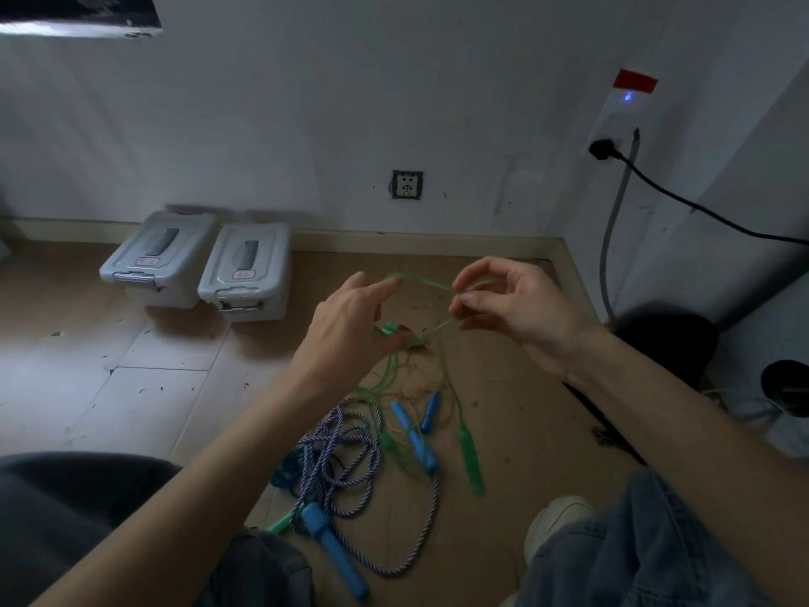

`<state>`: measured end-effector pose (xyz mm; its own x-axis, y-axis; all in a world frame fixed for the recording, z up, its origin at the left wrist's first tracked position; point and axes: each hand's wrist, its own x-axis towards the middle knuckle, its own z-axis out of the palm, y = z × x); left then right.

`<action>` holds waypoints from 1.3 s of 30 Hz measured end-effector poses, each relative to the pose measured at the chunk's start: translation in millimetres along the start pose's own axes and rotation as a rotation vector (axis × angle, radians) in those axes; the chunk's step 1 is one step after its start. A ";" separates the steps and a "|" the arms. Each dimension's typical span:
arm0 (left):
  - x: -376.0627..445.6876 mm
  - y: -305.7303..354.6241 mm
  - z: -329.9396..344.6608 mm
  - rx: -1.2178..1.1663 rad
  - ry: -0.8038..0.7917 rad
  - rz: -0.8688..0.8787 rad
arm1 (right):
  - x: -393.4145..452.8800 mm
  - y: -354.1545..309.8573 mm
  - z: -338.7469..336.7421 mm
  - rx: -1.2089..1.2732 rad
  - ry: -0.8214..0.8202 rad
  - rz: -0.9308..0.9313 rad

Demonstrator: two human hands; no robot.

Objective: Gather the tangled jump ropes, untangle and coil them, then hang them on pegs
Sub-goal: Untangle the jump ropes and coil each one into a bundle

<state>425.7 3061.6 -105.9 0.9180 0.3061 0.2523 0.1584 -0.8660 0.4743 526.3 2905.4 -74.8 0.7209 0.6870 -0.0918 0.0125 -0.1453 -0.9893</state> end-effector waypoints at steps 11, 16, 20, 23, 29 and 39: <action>-6.5 16.3 3.5 0.073 -0.009 0.130 | 0.4 10.8 14.9 -1.005 0.158 -0.183; -10.7 18.0 8.3 0.105 -0.027 0.194 | 10.0 25.3 24.0 -1.020 0.078 -0.111; -10.7 18.7 6.6 0.079 -0.043 0.243 | 17.2 41.4 29.0 -0.799 0.106 -0.122; -11.6 20.6 6.6 -0.011 -0.057 0.260 | 21.4 51.9 32.2 -0.623 0.143 -0.041; -9.5 -1.3 8.8 -0.232 -0.062 0.107 | 22.9 27.3 26.8 -0.566 0.203 -0.098; -9.1 -46.0 32.8 0.080 -0.360 -0.055 | 16.8 -12.1 -21.8 0.380 0.075 0.154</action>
<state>422.0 3085.6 -157.6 0.9741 0.2067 -0.0916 0.2261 -0.8844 0.4082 553.4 2903.2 -61.9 0.7427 0.6221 -0.2477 -0.3463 0.0402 -0.9373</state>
